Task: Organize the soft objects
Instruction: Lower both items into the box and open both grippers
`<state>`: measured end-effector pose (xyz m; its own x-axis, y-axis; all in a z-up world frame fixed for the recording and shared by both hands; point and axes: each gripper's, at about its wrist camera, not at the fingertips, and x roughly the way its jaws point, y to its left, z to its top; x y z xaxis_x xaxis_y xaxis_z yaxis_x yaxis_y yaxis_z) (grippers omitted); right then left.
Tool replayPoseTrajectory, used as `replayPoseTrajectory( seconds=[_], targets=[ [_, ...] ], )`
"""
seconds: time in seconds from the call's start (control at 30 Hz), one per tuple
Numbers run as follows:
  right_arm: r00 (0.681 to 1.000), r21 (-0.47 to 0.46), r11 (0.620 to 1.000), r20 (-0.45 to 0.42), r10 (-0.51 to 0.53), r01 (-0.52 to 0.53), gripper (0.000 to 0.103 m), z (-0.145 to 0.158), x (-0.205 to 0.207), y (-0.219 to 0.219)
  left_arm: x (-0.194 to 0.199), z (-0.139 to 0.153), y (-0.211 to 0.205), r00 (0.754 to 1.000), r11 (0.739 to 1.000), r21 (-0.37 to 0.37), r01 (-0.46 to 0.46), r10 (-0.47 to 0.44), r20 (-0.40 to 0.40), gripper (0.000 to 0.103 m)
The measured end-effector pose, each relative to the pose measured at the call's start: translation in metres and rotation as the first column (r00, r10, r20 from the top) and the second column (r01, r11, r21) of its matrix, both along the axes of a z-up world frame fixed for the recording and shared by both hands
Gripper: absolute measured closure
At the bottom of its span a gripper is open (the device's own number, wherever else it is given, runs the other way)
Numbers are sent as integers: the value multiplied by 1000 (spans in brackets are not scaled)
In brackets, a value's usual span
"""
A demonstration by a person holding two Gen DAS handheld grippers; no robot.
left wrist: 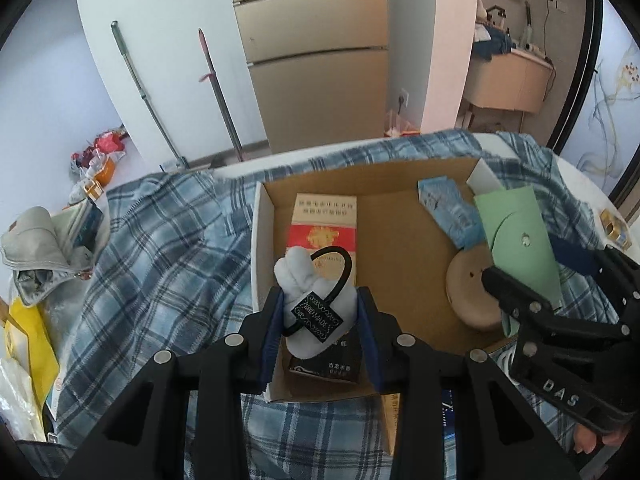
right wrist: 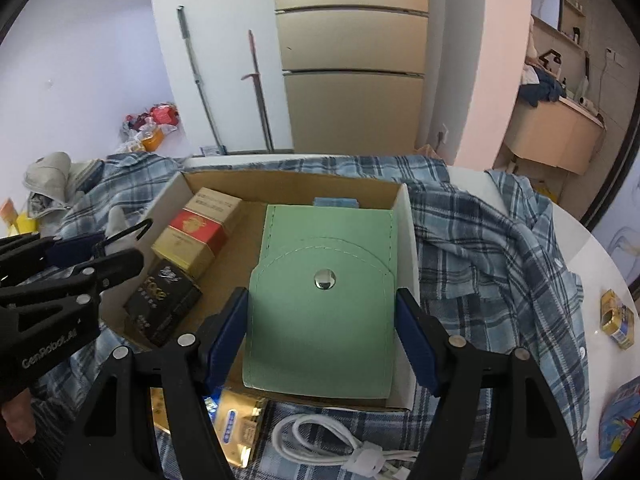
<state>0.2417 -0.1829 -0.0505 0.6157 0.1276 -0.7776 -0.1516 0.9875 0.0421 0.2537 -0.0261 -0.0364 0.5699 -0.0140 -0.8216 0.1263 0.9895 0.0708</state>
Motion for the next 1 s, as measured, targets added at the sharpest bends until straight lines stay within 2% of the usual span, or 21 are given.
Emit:
replayPoseTrajectory(
  seconds=[0.23, 0.4, 0.43, 0.47, 0.6, 0.8, 0.9, 1.0],
  targets=[
    [999, 2, 1000, -33, 9, -9, 32, -12, 5, 0, 8, -12, 8, 999, 1000, -11, -7, 6, -46, 65],
    [999, 2, 1000, -38, 15, -15, 32, -14, 5, 2, 8, -15, 3, 998, 1000, 7, 9, -9, -55, 50],
    [999, 4, 1000, -33, 10, -10, 32, -14, 5, 1, 8, -16, 3, 998, 1000, 19, 10, -9, -57, 39],
    [999, 5, 1000, -31, 6, -6, 32, -15, 5, 1, 7, -15, 2, 999, 999, 35, 7, -5, -44, 33],
    [1000, -3, 1000, -30, 3, -3, 22, -16, 6, 2, 4, -10, 0, 1000, 998, 57, 3, -3, -11, 33],
    [1000, 5, 1000, 2, -6, 6, 21, -8, 2, -1, 2, -3, 6, 1000, 999, 37, -8, 8, 1, 33],
    [1000, 6, 1000, 19, -14, 14, 21, -3, 1, -3, 0, 2, 9, 1000, 1000, -8, -9, 9, -4, 33],
    [999, 14, 1000, 44, -23, 23, 21, 4, -1, -6, -4, 11, 10, 999, 1000, 8, -20, 20, 32, 33]
  ],
)
